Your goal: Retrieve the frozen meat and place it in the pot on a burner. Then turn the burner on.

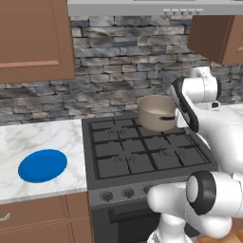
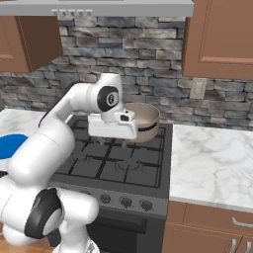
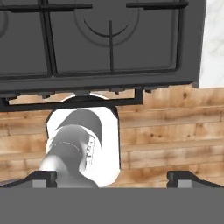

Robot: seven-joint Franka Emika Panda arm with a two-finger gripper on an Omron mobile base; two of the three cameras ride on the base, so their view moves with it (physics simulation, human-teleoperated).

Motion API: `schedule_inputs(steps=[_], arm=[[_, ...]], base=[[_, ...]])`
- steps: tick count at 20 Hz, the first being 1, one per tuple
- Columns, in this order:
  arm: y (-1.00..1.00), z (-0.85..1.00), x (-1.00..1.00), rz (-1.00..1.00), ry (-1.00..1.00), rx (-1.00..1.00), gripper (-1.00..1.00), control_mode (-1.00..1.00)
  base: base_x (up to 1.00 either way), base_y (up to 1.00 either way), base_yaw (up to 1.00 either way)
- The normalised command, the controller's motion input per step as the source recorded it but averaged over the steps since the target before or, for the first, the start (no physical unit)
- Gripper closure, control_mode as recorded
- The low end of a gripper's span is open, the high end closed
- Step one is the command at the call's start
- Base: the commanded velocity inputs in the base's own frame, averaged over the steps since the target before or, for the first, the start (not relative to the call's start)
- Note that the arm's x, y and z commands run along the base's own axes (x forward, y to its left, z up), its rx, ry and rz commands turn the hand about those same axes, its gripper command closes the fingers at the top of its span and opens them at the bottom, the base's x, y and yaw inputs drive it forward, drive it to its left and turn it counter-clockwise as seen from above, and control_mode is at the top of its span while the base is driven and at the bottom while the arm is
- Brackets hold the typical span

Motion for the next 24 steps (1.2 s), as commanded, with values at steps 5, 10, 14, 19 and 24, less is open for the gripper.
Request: schedule_inputs(steps=[5, 10, 14, 19, 24], arm=[[-0.06, -0.14, -0.63, 0.01, -0.12, 0.05, -1.0, -1.0], [-0.07, -0.13, -0.56, 0.0, -0.13, 0.02, -1.0, -1.0], [-0.11, -0.09, -0.52, 0.06, -0.16, 0.04, -1.0, -1.0], [-0.12, -0.21, -0.56, 0.1, -0.22, 0.03, -1.0, -1.0], [-0.25, -0.27, -0.4, 0.1, -0.14, 0.07, -1.0, -1.0]], base=[[0.0, 0.0, 0.0], [0.0, 0.0, 0.0], [0.0, 0.0, 0.0], [0.0, 0.0, 0.0], [0.0, 0.0, 0.0]])
